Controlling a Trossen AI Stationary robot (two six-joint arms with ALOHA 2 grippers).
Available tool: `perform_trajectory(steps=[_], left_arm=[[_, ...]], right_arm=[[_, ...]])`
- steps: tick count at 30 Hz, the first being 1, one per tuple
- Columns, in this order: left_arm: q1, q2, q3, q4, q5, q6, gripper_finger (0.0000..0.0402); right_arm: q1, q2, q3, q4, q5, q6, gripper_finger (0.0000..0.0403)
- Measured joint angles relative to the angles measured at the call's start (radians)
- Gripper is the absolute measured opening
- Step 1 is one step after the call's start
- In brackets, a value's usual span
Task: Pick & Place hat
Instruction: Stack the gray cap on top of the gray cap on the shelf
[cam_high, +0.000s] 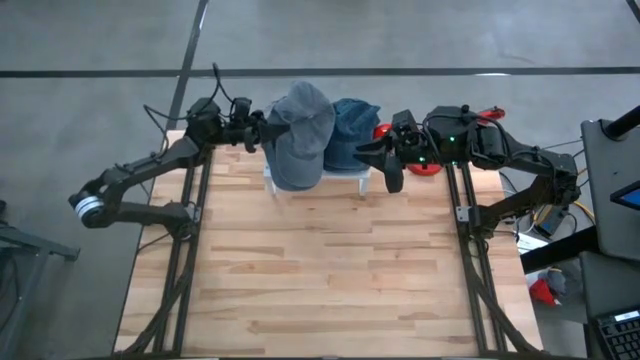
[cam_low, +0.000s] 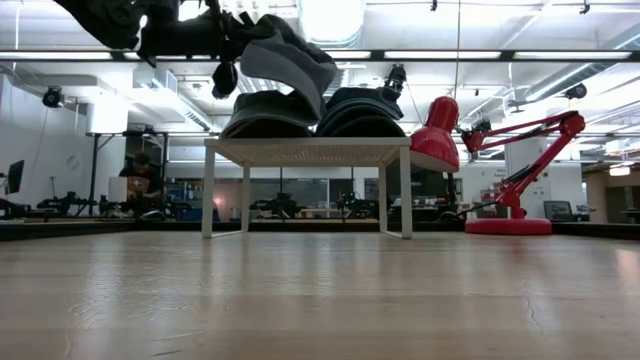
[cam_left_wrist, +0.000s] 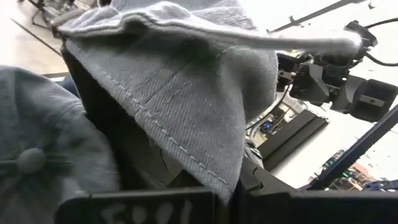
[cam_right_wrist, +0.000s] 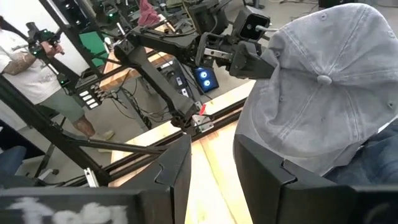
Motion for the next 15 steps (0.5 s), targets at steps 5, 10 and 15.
perform_trajectory(steps=[5, 10, 15], left_arm=[[0.013, -0.008, 0.000, -0.044, -0.004, 0.043, 0.0029], [0.024, -0.008, 0.000, -0.096, -0.004, 0.089, 0.0062], [0.039, -0.009, 0.014, -0.099, -0.004, 0.150, 0.0090]], right_arm=[[0.000, 0.000, 0.000, 0.000, 0.000, 0.006, 0.0126], [0.000, 0.000, 0.000, 0.002, 0.000, 0.008, 0.0130], [0.000, 0.000, 0.000, 0.005, 0.000, 0.008, 0.0124]])
